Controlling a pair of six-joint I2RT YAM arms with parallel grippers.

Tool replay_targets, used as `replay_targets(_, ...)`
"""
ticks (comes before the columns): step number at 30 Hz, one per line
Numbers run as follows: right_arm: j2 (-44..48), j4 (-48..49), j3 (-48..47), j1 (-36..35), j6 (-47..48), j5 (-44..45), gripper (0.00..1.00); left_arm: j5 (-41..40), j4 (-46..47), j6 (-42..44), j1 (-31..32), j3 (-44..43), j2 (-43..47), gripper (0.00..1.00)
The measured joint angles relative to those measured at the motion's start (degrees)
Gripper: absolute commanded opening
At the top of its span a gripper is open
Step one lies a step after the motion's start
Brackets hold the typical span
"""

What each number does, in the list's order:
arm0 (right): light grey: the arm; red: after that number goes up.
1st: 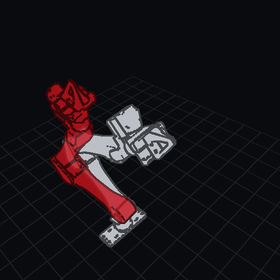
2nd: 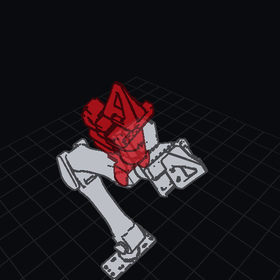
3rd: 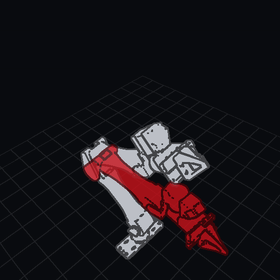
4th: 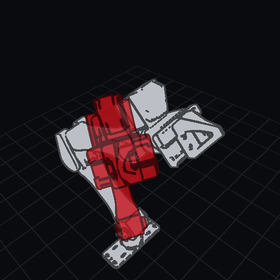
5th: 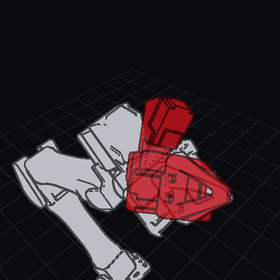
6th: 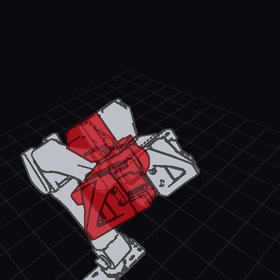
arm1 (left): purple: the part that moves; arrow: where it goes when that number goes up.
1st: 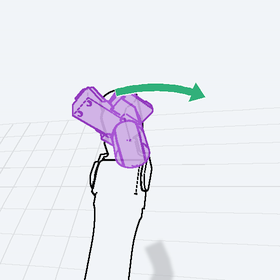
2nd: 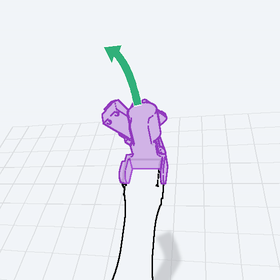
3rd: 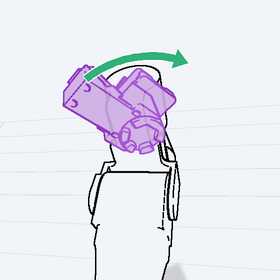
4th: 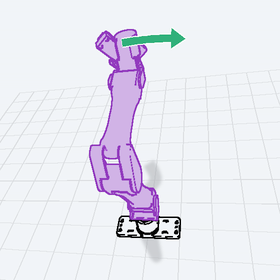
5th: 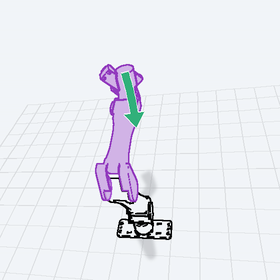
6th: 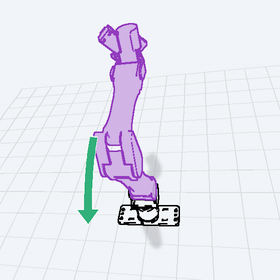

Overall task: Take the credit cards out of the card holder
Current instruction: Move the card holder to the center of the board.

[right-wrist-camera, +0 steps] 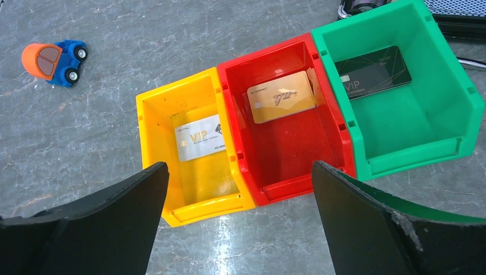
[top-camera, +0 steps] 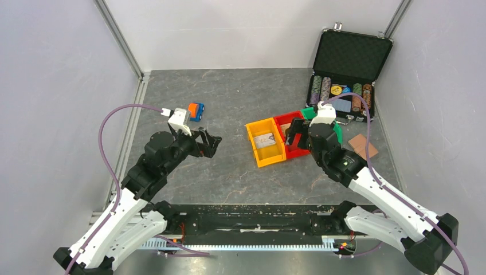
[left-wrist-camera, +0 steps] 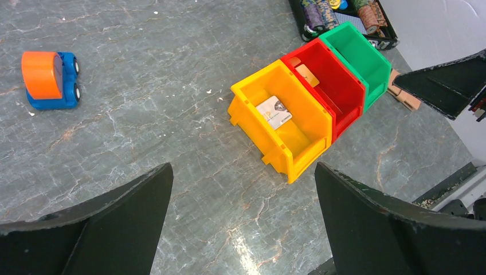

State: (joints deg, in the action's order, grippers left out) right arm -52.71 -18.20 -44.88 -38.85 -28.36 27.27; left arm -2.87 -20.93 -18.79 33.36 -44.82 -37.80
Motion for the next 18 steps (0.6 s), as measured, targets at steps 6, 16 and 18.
replay_targets(6,0.00,-0.20,0.00,0.00,-0.44,0.44,0.98,0.00,0.00,0.00,0.00,0.00,0.00,1.00)
replay_targets(16,0.00,-0.37,0.00,0.00,-2.10,2.29,0.98,0.07,0.00,0.00,0.00,0.00,0.11,1.00)
replay_targets(18,0.02,-0.39,0.00,0.00,-2.71,3.45,0.98,0.15,0.00,0.00,0.00,0.00,0.09,1.00)
